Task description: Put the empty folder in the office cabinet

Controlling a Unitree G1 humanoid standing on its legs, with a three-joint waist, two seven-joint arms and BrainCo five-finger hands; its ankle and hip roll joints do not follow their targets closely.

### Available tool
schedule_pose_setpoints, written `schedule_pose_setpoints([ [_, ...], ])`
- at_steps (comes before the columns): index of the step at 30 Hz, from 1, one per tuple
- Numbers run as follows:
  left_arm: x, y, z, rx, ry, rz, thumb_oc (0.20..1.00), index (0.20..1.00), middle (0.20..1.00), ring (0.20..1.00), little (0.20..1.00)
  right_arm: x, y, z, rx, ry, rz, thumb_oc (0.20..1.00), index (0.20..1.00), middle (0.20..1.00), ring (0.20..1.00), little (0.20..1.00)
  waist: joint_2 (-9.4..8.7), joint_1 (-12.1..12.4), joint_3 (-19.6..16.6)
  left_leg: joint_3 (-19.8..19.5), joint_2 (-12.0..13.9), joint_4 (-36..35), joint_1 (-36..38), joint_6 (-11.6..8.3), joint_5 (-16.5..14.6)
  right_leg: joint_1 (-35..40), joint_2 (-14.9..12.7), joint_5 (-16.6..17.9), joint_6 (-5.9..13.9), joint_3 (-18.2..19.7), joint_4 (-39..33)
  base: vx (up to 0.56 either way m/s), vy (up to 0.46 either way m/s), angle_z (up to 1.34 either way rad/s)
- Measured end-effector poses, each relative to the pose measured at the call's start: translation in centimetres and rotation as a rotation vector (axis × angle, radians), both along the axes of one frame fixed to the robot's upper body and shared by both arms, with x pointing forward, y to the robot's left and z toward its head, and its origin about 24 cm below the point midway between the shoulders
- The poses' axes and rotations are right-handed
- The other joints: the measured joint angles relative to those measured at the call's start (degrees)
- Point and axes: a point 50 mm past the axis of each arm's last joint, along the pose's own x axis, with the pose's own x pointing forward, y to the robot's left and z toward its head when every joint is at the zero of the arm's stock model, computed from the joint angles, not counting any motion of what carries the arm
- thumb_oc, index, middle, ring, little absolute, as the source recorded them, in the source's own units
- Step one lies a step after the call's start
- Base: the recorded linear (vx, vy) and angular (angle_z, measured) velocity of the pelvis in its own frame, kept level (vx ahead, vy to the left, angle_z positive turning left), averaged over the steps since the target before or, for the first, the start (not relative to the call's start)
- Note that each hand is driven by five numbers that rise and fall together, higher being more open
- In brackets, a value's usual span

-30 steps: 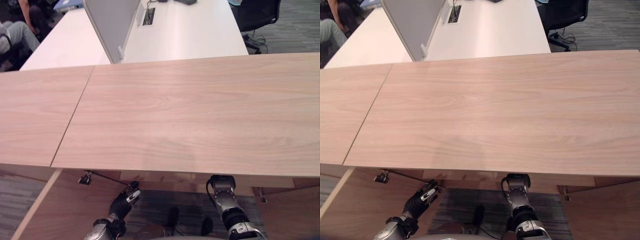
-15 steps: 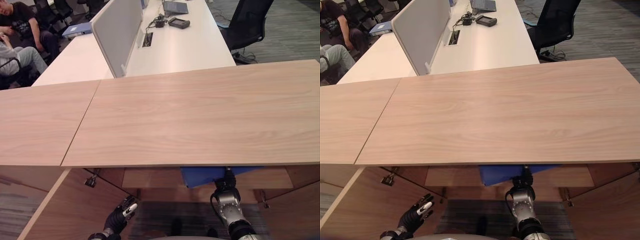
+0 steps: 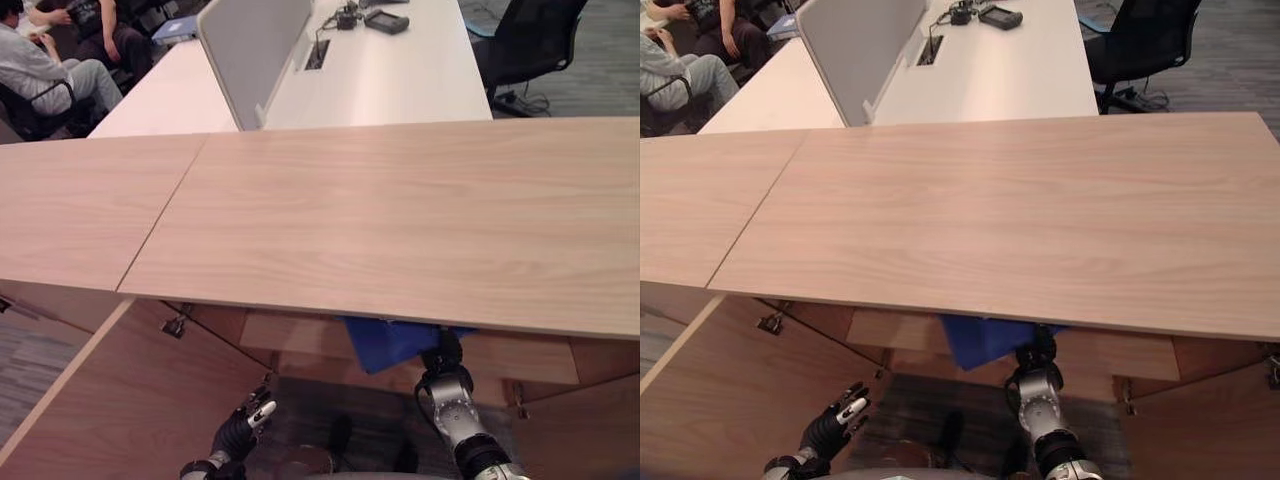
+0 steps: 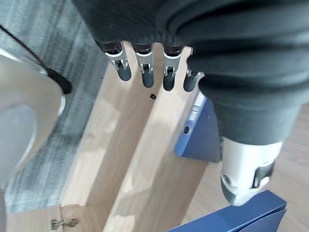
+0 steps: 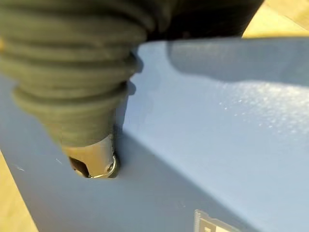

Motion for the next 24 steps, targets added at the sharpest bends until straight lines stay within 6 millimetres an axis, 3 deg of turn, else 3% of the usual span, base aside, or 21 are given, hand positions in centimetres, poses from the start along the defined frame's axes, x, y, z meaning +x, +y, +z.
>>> schedule_pose_setpoints([
  [3, 0.0, -0.2, -0.1, -0.007, 0.006, -0.002, 1.000, 1.000, 1.000, 1.000, 1.000, -0.3, -0.5, -0.1, -0.014, 0.006, -0.002, 0.200, 0.200, 0.200, 0.200, 0.200, -0.26, -1.4, 0.9, 2.3, 0.3, -0.9, 0.6, 1.15, -1.2, 0.2, -0.8, -0.2, -0.21, 0.1, 0.6, 0.07, 0.108, -0.01],
  [4, 0.0, -0.2, 0.0, -0.010, 0.000, -0.002, 1.000, 1.000, 1.000, 1.000, 1.000, -0.4, -0.8, -0.1, -0.022, 0.006, -0.005, 0.200, 0.200, 0.200, 0.200, 0.200, 0.65, -1.7, 0.7, 2.8, 0.5, -1.4, 1.0, 1.27, -0.9, 0.2, -0.7, -0.5, 0.20, 0.1, 1.4, 0.07, 0.112, 0.01],
  [7, 0.0, -0.1, 0.0, -0.005, -0.002, 0.001, 1.000, 1.000, 1.000, 1.000, 1.000, -0.7, -1.0, -0.3, -0.013, 0.013, -0.022, 0.200, 0.200, 0.200, 0.200, 0.200, 0.64, -2.8, 1.0, 3.5, 0.1, -3.7, 2.2, 1.94, -0.3, 0.9, -1.5, -0.7, 0.95, 0.1, 1.2, 0.10, 0.089, 0.01],
  [11, -0.1, 0.0, 0.4, -0.007, -0.010, 0.003, 1.000, 1.000, 1.000, 1.000, 1.000, -0.9, -0.9, -0.4, 0.013, 0.019, -0.054, 0.200, 0.200, 0.200, 0.200, 0.200, 0.74, -2.7, 0.9, 3.7, -0.6, -5.7, 4.4, 2.71, 0.4, 3.1, -1.9, 0.2, 2.24, 0.2, -1.6, 0.05, 0.095, 0.01],
  [14, -0.5, -0.2, 0.4, -0.012, -0.005, 0.006, 1.000, 1.000, 1.000, 1.000, 1.000, -0.1, -0.1, 1.0, 0.040, -0.056, -0.044, 0.200, 0.200, 0.200, 0.200, 0.200, 0.79, -2.7, 0.8, 3.9, -1.1, -5.1, 4.5, 3.36, 0.9, 3.2, -2.3, 0.4, 2.52, 0.2, -2.1, -0.14, 0.099, -0.03],
  [17, -0.3, -0.3, 0.4, -0.021, -0.007, 0.004, 1.000, 1.000, 1.000, 1.000, 1.000, 2.3, 0.3, 4.6, 0.046, -0.227, -0.054, 0.200, 0.200, 0.200, 0.200, 0.200, 1.13, -2.6, 1.7, 4.6, -1.0, -4.1, 0.6, 3.24, 1.1, -0.8, -2.3, 0.6, 2.68, 1.2, -1.3, -0.35, 0.100, -0.12],
  [19, 0.6, -0.6, 0.7, -0.038, -0.040, 0.005, 1.000, 1.000, 1.000, 1.000, 1.000, 4.6, 0.9, 7.1, 0.057, -0.331, -0.073, 0.200, 0.200, 0.200, 0.200, 0.200, -0.22, -2.6, 4.0, 5.4, -2.2, 5.0, -7.8, 2.68, 0.6, -9.3, -3.8, -1.8, 2.69, 1.9, 7.1, -0.37, 0.148, -0.19],
  [20, 1.7, -0.7, 1.2, -0.036, -0.085, -0.010, 1.000, 1.000, 1.000, 1.000, 1.000, 6.5, 1.6, 10.1, 0.073, -0.438, -0.066, 0.200, 0.200, 0.200, 0.200, 0.200, -1.01, -2.7, 6.6, 6.7, -2.5, 13.9, -16.1, 2.78, 0.1, -17.0, -5.4, -3.1, 2.42, 2.4, 15.2, -0.14, 0.116, -0.36],
  [21, 2.8, -1.1, 1.5, -0.033, -0.109, -0.062, 1.000, 1.000, 1.000, 1.000, 1.000, 7.6, 2.1, 12.4, 0.093, -0.522, -0.064, 0.200, 0.200, 0.200, 0.200, 0.200, -1.15, -2.2, 9.5, 7.0, -2.7, 17.8, -19.4, 2.62, -0.5, -21.0, -6.1, -4.8, 2.27, 3.5, 20.5, -0.18, 0.117, -0.17],
  [22, 3.5, -1.6, 1.5, -0.034, -0.115, -0.100, 1.000, 1.000, 1.000, 1.000, 1.000, 8.3, 2.1, 13.9, 0.104, -0.577, -0.070, 0.200, 0.200, 0.200, 0.200, 0.200, 0.23, -2.6, 10.4, 6.9, -3.1, 19.6, -21.8, 3.29, -3.8, -25.0, -6.4, -8.0, 1.22, 3.7, 25.6, -0.14, 0.109, 0.00],
  [23, 3.8, -1.8, 1.7, -0.040, -0.131, -0.100, 1.000, 1.000, 1.000, 1.000, 1.000, 8.6, 2.2, 14.7, 0.109, -0.597, -0.079, 0.200, 0.200, 0.200, 0.200, 0.200, 0.58, -2.5, 11.0, 6.9, -3.0, 19.9, -22.9, 3.59, -5.9, -28.2, -7.1, -9.7, 1.22, 4.0, 29.9, -0.08, 0.063, 0.13],
  [24, 4.2, -1.8, 1.9, -0.037, -0.145, -0.099, 1.000, 1.000, 1.000, 1.000, 1.000, 8.7, 2.2, 15.1, 0.113, -0.610, -0.091, 0.200, 0.200, 0.200, 0.200, 0.200, -0.08, -2.4, 11.8, 7.4, -4.0, 20.9, -24.1, 3.62, -6.2, -30.8, -8.4, -10.8, 1.28, 4.9, 33.3, -0.05, 0.031, 0.03],
])
